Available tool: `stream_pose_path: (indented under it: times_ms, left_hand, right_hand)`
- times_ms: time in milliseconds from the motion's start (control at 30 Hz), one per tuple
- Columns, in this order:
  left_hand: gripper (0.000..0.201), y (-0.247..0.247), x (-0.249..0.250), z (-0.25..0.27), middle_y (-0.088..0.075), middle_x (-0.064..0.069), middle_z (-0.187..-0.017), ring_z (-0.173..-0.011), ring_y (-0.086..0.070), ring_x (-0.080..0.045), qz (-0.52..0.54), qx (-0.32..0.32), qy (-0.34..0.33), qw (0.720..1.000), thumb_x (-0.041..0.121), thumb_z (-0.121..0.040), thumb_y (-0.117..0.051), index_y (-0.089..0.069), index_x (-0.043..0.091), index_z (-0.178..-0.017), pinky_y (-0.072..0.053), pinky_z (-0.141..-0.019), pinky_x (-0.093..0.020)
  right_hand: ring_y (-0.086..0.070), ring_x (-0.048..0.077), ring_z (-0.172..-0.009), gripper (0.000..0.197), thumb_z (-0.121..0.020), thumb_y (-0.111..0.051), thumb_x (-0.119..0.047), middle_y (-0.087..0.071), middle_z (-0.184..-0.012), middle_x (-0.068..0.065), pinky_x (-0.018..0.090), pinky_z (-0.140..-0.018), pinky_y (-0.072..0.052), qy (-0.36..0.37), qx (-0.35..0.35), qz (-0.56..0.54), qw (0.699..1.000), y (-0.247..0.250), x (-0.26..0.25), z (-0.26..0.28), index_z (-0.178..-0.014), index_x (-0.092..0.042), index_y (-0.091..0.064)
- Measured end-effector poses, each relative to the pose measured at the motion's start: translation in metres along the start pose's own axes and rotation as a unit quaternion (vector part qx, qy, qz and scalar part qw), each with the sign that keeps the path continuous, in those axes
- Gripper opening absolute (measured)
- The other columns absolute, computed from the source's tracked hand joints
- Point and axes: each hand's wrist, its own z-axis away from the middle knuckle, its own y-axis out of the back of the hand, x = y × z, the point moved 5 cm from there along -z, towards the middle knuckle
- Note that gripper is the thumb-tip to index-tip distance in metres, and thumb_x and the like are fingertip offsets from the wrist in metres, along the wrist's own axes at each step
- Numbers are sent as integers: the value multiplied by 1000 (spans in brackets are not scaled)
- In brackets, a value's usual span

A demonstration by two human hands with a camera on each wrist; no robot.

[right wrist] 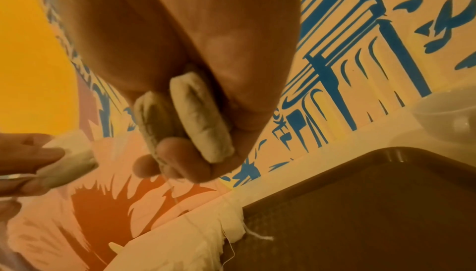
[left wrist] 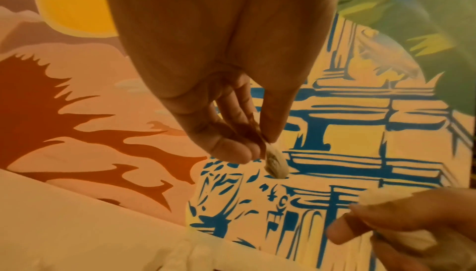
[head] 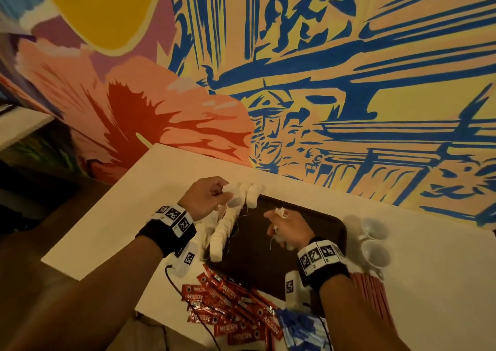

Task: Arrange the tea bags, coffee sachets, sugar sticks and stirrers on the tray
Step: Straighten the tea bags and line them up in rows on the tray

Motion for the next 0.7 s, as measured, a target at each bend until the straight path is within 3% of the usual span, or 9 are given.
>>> stream_pose_path:
  times_ms: [67, 167, 267, 333, 467, 600, 700]
  left_hand:
    - [24, 12, -17, -23, -61, 7, -64, -56, -59, -7, -23, 4, 17, 1000, 19, -92, -71, -61, 8, -112, -47, -55, -25]
    - [26, 21, -52, -56, -57, 14, -53, -59, -55, -18, -31, -11, 40, 999, 20, -93, -70, -61, 6, -113, -45, -62, -33]
    - [25, 15, -77, -84, -62, 9, -66, -62, -57, -21, -51, -33, 55, 997, 23, -93, -70, -61, 8, -111, -47, -61, -32]
    - [24, 4, -86, -98, -68, -3, -80, -67, -62, -23, -87, -61, 55, 993, 26, -94, -69, -62, 11, -111, -52, -64, -32]
    - [24, -23, -102, -123, -66, 0, -83, -72, -59, -15, -145, -98, 47, 983, 27, -93, -69, -65, 12, -111, -40, -70, -24]
    - [16, -52, -114, -138, -66, 2, -86, -87, -62, -19, -174, -145, 32, 974, 27, -91, -70, -67, 17, -102, -38, -72, -22]
    - [14, -66, -127, -148, -65, 3, -88, -86, -63, -19, -176, -162, 27, 971, 36, -90, -69, -66, 24, -97, -42, -72, -25]
  right_hand:
    - [-49, 15, -43, 39, -102, -52, -40, -69, -77, 6, 22, -39, -34, -26, 19, -11, 999, -1, 1, -17, -106, -6, -71]
    - [-47, 16, -44, 30, -103, -52, -32, -65, -77, 5, 24, -42, -35, -56, 43, -46, 996, -5, 5, -39, -107, -8, -70]
    - [-49, 16, -51, 22, -104, -51, -27, -65, -86, 6, 28, -46, -37, -74, 58, -46, 994, -11, 13, -61, -103, -13, -68]
    - [-52, 15, -58, 24, -106, -47, -25, -65, -95, 7, 27, -48, -39, -87, 53, -26, 994, -17, 18, -75, -112, -11, -66]
    - [-51, 12, -54, 38, -104, -49, -30, -57, -71, -2, 28, -48, -42, -118, 64, -48, 990, -31, 33, -106, -127, -4, -63]
    - [-52, 12, -56, 43, -106, -46, -33, -56, -72, -2, 25, -46, -46, -144, 76, -24, 986, -40, 43, -140, -128, 1, -60]
    - [-50, 11, -58, 43, -107, -43, -29, -53, -74, 0, 13, -36, -41, -155, 77, 21, 985, -42, 45, -161, -131, 5, -56]
